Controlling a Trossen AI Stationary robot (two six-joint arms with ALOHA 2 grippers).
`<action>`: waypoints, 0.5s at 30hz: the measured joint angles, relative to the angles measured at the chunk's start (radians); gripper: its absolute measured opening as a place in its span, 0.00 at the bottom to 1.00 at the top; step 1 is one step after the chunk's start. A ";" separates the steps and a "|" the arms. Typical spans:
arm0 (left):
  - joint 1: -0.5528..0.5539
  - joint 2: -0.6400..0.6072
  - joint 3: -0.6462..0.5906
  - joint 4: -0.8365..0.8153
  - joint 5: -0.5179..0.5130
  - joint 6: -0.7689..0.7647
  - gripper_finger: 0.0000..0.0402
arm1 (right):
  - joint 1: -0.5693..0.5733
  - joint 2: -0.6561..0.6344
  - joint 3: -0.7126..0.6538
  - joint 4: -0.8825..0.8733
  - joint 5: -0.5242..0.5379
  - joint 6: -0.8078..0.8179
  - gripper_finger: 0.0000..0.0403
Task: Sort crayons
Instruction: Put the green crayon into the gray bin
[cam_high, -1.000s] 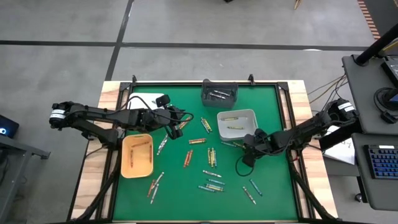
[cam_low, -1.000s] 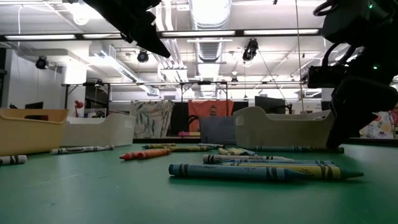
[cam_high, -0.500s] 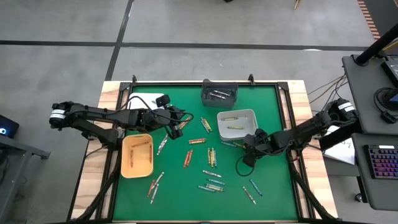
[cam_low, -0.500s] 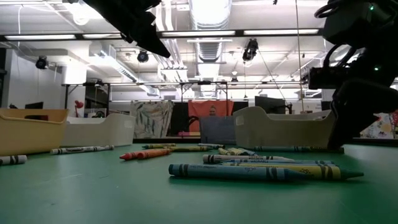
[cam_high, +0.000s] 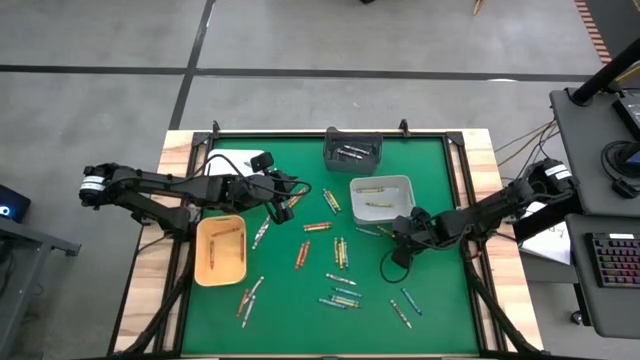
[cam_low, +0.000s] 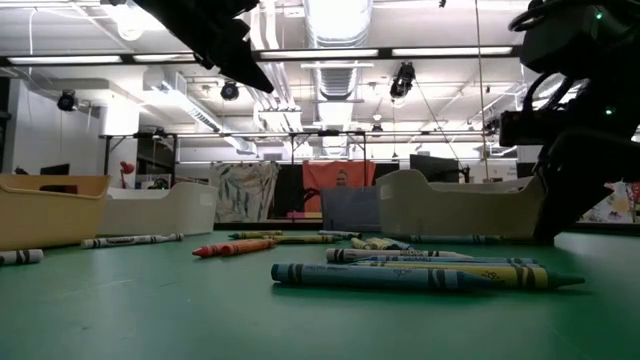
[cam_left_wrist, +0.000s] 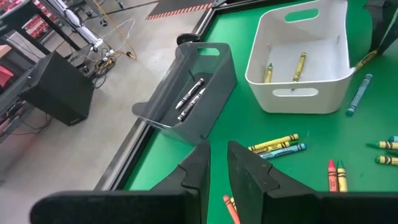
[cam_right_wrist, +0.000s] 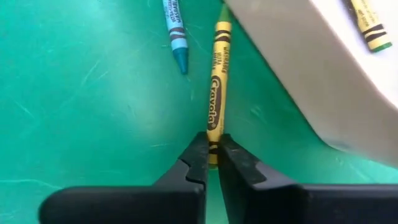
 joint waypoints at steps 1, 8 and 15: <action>0.000 0.000 0.000 -0.002 0.000 0.000 0.09 | 0.000 0.000 0.010 -0.009 -0.011 0.000 0.03; 0.000 0.000 0.000 -0.011 0.000 0.000 0.09 | 0.000 0.000 0.130 -0.200 -0.092 0.015 0.02; 0.000 0.000 0.000 -0.011 0.000 -0.001 0.09 | 0.000 0.000 0.262 -0.374 -0.181 0.043 0.02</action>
